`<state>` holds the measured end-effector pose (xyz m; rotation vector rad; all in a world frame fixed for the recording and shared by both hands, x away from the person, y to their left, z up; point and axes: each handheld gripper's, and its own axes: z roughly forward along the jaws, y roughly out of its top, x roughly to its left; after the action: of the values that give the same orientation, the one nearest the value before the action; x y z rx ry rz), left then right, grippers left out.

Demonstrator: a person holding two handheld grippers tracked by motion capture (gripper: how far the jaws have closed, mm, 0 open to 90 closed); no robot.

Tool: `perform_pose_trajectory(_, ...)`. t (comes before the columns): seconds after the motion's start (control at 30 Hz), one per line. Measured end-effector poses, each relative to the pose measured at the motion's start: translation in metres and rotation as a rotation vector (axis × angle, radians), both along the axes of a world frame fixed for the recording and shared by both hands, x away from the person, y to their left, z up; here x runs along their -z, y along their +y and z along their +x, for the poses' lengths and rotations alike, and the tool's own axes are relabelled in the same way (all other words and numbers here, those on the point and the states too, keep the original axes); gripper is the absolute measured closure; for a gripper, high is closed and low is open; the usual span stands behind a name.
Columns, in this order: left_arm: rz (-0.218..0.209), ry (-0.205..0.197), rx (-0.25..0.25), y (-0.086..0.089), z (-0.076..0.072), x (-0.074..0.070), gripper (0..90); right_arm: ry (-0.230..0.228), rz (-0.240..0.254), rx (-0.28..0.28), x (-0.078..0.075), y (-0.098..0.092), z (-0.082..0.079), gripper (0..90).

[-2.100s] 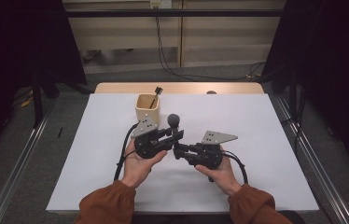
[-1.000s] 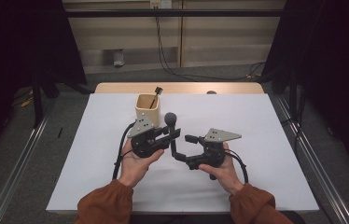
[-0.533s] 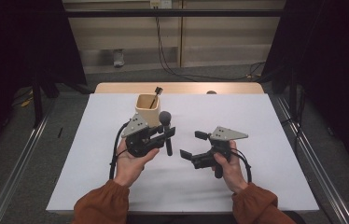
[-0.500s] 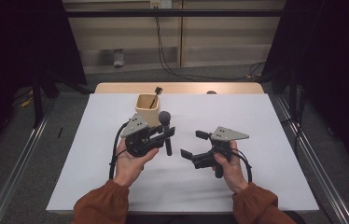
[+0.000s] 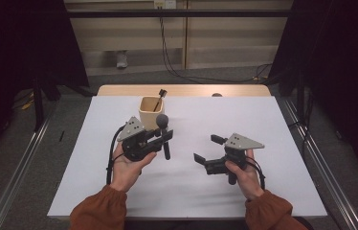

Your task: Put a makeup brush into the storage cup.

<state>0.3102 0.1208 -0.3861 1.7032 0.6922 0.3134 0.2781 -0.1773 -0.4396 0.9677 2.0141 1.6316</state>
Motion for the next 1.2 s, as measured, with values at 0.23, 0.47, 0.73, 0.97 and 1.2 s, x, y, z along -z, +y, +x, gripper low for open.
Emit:
perform_pose_trajectory(0.23, -0.005, 0.003, -0.027, 0.014, 0.001, 0.000, 70.3, -0.016, -0.011, 0.054, -0.001, -0.014, -0.008, 1.6)
perform_pose_trajectory(0.47, -0.005, 0.007, -0.038, 0.020, 0.002, 0.000, 70.4, -0.020, -0.022, 0.082, 0.000, -0.025, -0.014, 0.8)
perform_pose_trajectory(0.73, -0.005, 0.014, -0.047, 0.027, 0.002, 0.001, 70.3, -0.023, -0.019, 0.131, 0.002, -0.041, -0.022, 0.0)
perform_pose_trajectory(0.97, -0.001, 0.015, -0.058, 0.033, 0.003, 0.000, 70.3, -0.030, -0.021, 0.175, 0.005, -0.056, -0.031, 0.0)
perform_pose_trajectory(1.2, -0.001, 0.014, -0.075, 0.043, 0.005, -0.003, 70.3, -0.043, -0.012, 0.203, 0.009, -0.072, -0.040, 0.0)
